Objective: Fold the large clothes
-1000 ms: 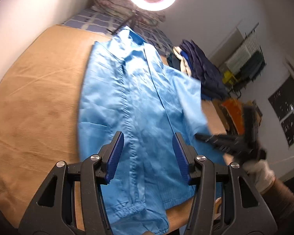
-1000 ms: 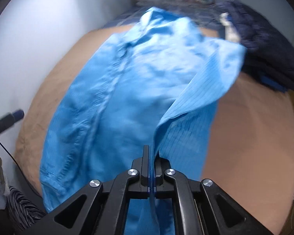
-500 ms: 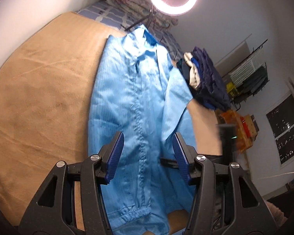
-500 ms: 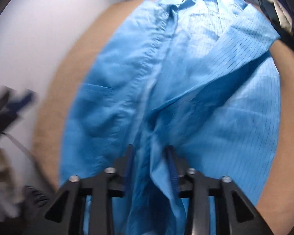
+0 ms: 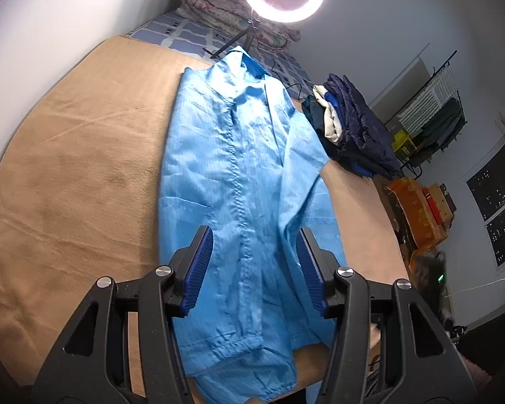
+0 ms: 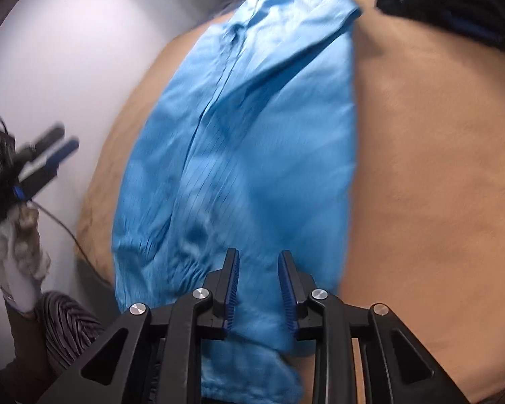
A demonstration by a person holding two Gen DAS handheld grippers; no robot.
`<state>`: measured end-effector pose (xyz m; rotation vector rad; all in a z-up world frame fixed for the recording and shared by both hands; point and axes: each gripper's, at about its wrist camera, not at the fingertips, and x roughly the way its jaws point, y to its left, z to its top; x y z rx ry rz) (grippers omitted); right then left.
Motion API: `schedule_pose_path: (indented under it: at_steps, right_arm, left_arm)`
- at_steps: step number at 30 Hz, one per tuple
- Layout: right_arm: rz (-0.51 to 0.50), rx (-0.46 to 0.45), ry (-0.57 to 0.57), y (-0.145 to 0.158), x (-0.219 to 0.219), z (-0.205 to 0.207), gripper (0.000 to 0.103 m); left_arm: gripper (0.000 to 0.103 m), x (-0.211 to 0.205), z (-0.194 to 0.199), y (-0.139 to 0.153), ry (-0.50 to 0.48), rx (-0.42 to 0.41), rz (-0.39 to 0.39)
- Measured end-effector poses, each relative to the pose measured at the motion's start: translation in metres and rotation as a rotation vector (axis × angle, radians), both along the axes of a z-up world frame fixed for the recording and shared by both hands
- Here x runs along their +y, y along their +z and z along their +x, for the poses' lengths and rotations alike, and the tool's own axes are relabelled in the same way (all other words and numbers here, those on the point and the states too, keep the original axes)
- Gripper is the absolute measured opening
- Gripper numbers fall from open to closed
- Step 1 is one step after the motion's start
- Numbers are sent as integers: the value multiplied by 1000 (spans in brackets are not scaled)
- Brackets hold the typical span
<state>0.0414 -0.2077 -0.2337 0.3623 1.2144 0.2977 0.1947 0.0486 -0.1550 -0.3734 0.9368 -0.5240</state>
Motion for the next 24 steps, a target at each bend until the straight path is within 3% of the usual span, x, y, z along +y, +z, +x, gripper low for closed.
schedule_pose_path:
  at_steps: [3, 6, 8, 10, 12, 14, 16, 20, 24]
  right_arm:
    - [2, 14, 52, -16, 29, 0, 26]
    - [-135, -5, 144, -22, 57, 5, 26]
    - [-130, -14, 150, -9, 53, 6, 26]
    - [-106, -87, 132, 20, 36, 4, 30]
    - [-128, -160, 97, 43, 18, 4, 36]
    - [-134, -245, 26, 67, -8, 10, 43]
    - [-121, -289, -41, 80, -30, 21, 51]
    - [-108, -291, -118, 88, -68, 66, 59]
    - [-96, -259, -157, 79, -97, 126, 60]
  left_arm:
    - [52, -12, -5, 3, -7, 8, 6]
    - [52, -26, -14, 17, -18, 35, 6]
    - [52, -39, -26, 44, -49, -40, 42]
    - [52, -49, -35, 63, -60, -124, 101]
    - [52, -56, -35, 68, -69, -140, 115]
    - [52, -62, -27, 62, -84, -122, 97]
    - [52, -69, -16, 50, -87, -105, 134]
    - [52, -73, 1, 21, -95, -69, 192]
    - [52, -67, 17, -2, -82, -38, 236]
